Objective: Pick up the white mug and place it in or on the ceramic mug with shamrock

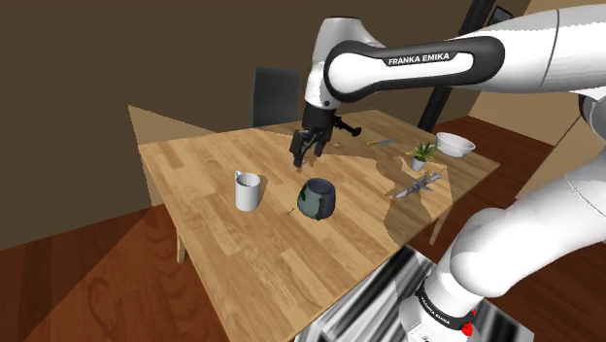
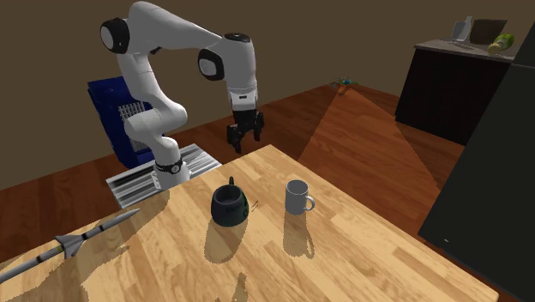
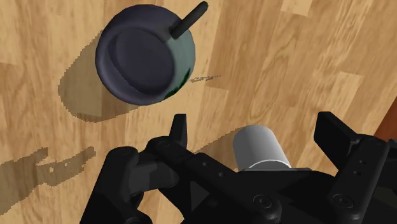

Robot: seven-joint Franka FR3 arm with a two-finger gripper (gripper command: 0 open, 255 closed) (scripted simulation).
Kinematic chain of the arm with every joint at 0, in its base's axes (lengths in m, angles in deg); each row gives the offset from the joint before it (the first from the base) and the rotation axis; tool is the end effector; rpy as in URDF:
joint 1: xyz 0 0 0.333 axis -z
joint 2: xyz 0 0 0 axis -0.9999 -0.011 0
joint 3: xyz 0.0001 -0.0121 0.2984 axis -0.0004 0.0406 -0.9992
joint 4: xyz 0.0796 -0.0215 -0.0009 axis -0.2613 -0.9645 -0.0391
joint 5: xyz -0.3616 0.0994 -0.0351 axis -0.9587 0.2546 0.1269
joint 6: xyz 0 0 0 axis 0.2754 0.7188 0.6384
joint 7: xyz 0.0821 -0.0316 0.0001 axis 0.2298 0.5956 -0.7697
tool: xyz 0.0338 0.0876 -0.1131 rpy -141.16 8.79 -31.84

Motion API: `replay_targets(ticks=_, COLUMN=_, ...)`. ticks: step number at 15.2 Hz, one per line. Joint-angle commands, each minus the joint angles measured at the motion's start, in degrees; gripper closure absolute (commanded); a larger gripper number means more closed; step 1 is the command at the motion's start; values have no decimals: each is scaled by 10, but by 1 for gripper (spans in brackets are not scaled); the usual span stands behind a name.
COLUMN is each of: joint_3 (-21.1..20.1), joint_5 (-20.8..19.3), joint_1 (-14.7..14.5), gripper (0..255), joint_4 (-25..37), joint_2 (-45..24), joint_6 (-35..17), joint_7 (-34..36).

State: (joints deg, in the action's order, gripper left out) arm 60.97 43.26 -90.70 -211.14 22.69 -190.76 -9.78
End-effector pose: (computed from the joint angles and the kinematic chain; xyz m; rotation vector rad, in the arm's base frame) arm 0.4275 0.1262 0.4632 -3.1167 -0.2158 -0.0637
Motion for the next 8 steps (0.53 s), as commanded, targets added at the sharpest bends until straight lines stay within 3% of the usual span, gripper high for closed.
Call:
replay_targets(ticks=1, joint_3=-17, joint_5=-5, joint_1=-2, gripper=0, joint_4=16, joint_2=-40, joint_6=-25, joint_7=25)
replay_targets(ticks=8, joint_3=-54, joint_5=-53, joint_1=-8, gripper=0, joint_4=104, joint_2=-193, joint_6=-85, joint_7=105)
